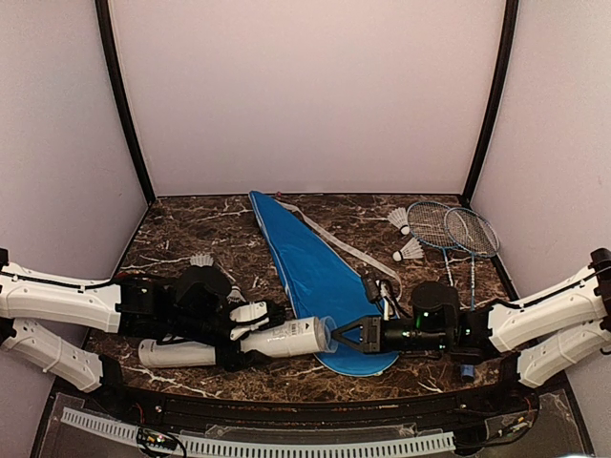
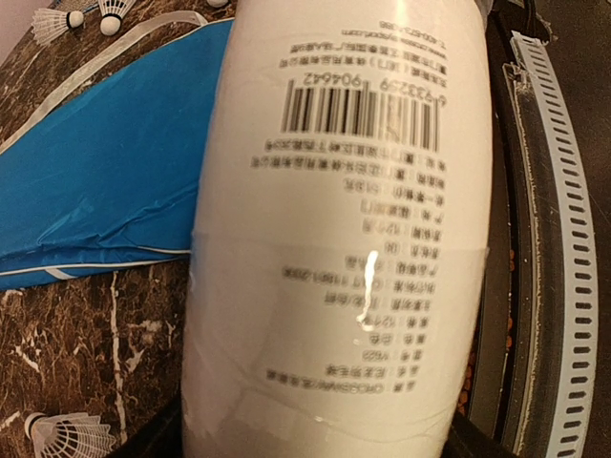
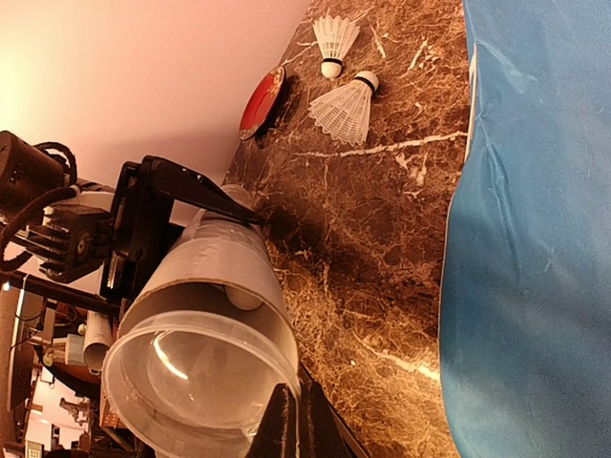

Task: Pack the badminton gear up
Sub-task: Place the tube cap at the center of the board.

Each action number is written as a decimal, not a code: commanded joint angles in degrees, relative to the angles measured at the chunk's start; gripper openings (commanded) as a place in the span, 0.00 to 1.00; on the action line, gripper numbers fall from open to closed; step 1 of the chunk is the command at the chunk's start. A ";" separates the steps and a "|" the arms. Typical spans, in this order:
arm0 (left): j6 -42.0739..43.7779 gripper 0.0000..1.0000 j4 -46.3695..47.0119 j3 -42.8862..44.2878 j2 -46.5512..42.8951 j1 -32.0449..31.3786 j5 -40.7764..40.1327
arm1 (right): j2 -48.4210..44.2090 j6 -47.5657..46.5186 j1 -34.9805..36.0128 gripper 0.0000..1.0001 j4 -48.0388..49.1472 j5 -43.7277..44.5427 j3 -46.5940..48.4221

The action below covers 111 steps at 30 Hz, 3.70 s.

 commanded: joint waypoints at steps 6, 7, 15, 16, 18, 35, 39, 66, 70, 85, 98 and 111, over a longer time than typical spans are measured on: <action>0.46 0.72 0.71 -0.58 -1.75 0.13 1.26 | 1.77 -0.46 -0.23 0.02 3.54 -0.84 1.60; 0.47 0.72 0.70 -0.58 -1.75 0.13 1.29 | 1.78 -0.46 -0.22 0.02 3.62 -0.79 1.61; 0.45 0.72 0.71 -0.58 -1.83 0.09 1.43 | 2.08 -0.48 -0.22 0.02 3.78 -0.79 1.87; 0.46 0.72 0.70 -0.58 -1.90 0.12 1.39 | 2.12 -0.46 -0.25 0.02 3.87 -0.84 1.89; 0.47 0.72 0.65 -0.58 -1.93 0.13 1.30 | 2.15 -0.46 -0.25 0.02 4.00 -0.80 1.84; 0.21 0.72 1.82 -1.51 -6.10 0.05 -6.41 | -3.52 -2.49 -0.25 0.02 -7.78 5.02 1.60; 0.20 0.72 2.23 -1.82 -7.53 0.04 -10.25 | -3.80 -2.73 -0.21 0.02 -8.56 4.99 1.41; -0.25 0.73 3.24 -2.38 -16.92 4.18 -28.76 | 20.60 -14.41 13.89 0.03 -37.84 15.90 28.61; -0.04 0.73 3.16 -2.25 -16.74 4.20 -29.19 | 24.58 -14.83 14.81 0.03 -41.73 16.79 32.46; 0.29 0.73 3.42 -2.18 -16.81 4.19 -25.81 | 29.55 -13.99 14.85 0.02 -47.60 19.02 36.92; 0.20 0.73 3.22 -2.07 -16.34 4.17 -25.26 | 29.33 -13.03 14.82 0.29 -49.48 21.01 37.85; -0.96 0.73 3.98 -2.90 -20.88 4.22 -34.92 | 13.53 -16.04 5.73 0.34 -51.58 22.58 32.55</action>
